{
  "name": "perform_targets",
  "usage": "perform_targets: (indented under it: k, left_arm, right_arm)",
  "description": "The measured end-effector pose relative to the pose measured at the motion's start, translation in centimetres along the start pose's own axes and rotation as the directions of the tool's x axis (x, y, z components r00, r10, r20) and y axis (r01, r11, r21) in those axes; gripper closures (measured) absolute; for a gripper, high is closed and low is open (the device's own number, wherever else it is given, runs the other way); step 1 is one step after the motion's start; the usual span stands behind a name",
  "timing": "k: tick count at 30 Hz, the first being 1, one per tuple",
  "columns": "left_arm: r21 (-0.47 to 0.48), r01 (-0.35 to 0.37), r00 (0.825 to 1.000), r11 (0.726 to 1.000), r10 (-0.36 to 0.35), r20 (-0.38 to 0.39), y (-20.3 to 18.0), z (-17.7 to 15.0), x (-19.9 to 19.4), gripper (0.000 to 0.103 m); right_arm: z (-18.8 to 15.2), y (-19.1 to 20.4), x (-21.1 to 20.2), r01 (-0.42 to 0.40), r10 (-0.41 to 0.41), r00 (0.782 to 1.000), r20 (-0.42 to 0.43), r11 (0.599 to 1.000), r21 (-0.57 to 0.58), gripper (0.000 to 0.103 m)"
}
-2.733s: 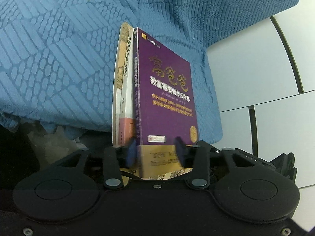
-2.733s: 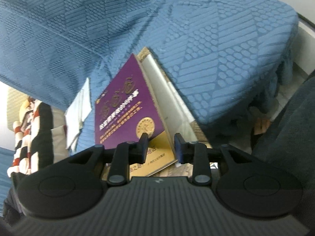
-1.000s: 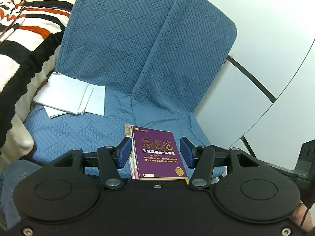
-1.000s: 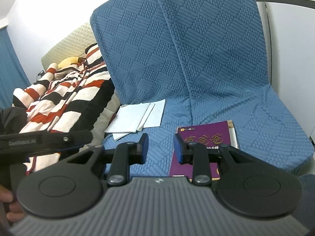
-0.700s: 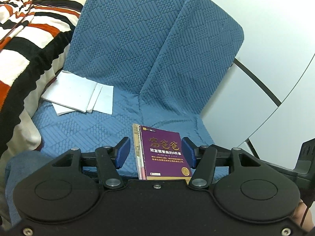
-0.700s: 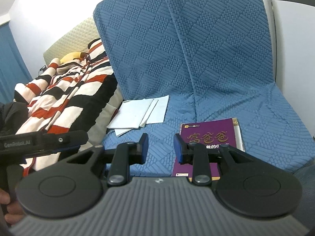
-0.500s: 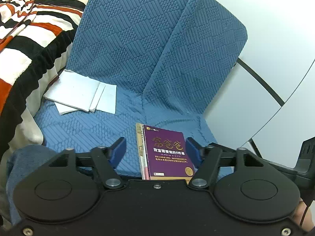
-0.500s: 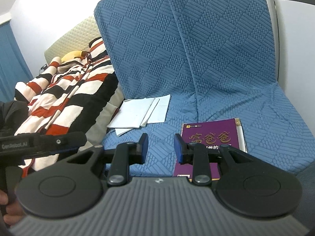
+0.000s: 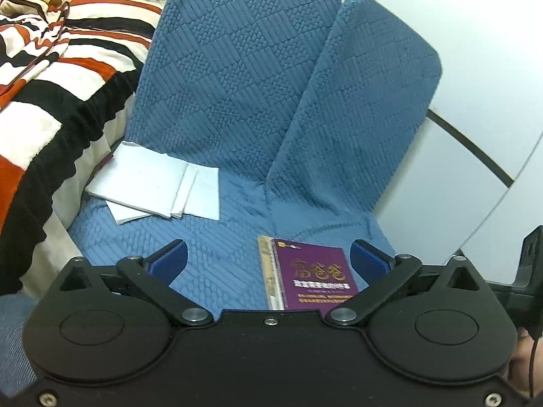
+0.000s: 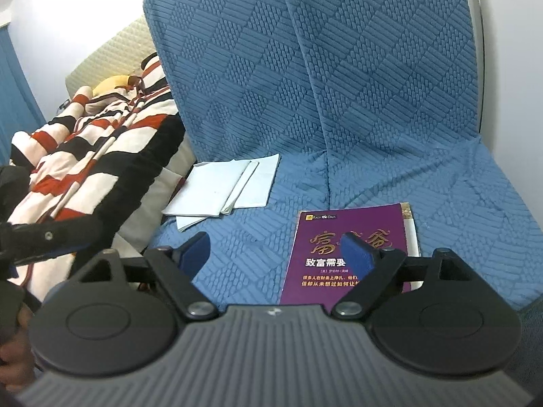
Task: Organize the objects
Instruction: 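Move both open grippers toward the folded white paper sheet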
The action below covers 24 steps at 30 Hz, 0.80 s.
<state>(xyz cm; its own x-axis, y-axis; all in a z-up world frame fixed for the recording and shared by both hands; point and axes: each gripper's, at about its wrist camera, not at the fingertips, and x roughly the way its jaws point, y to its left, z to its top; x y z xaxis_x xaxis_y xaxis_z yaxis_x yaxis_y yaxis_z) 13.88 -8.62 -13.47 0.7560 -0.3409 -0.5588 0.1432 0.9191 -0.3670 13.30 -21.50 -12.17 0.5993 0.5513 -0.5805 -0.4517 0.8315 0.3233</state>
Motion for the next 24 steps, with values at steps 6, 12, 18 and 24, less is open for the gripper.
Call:
perform_targets:
  k: [6, 12, 18, 24]
  left_arm:
    - [-0.028, -0.004, 1.000, 1.000, 0.004, 0.011, 1.6, -0.1, 3.2, 0.001]
    - [-0.010, -0.042, 0.999, 0.999, 0.042, 0.007, 3.0, -0.1, 6.5, 0.001]
    - [-0.040, -0.098, 0.995, 0.994, 0.097, -0.010, 5.0, 0.3, 9.5, 0.001]
    - [-0.095, -0.103, 0.995, 0.990, 0.103, -0.013, 7.3, 1.5, 11.8, 0.001]
  right_arm:
    - [0.3, -0.4, 2.9, -0.037, 0.038, 0.999, -0.029, 0.998, 0.057, 0.017]
    - [1.1, -1.2, 5.9, -0.085, 0.098, 0.992, -0.083, 0.986, 0.140, 0.018]
    - [2.5, -1.6, 9.0, -0.128, 0.151, 0.983, -0.101, 0.970, 0.206, 0.018]
    - [3.5, -1.8, 12.3, -0.153, 0.191, 0.974, -0.126, 0.953, 0.260, 0.018]
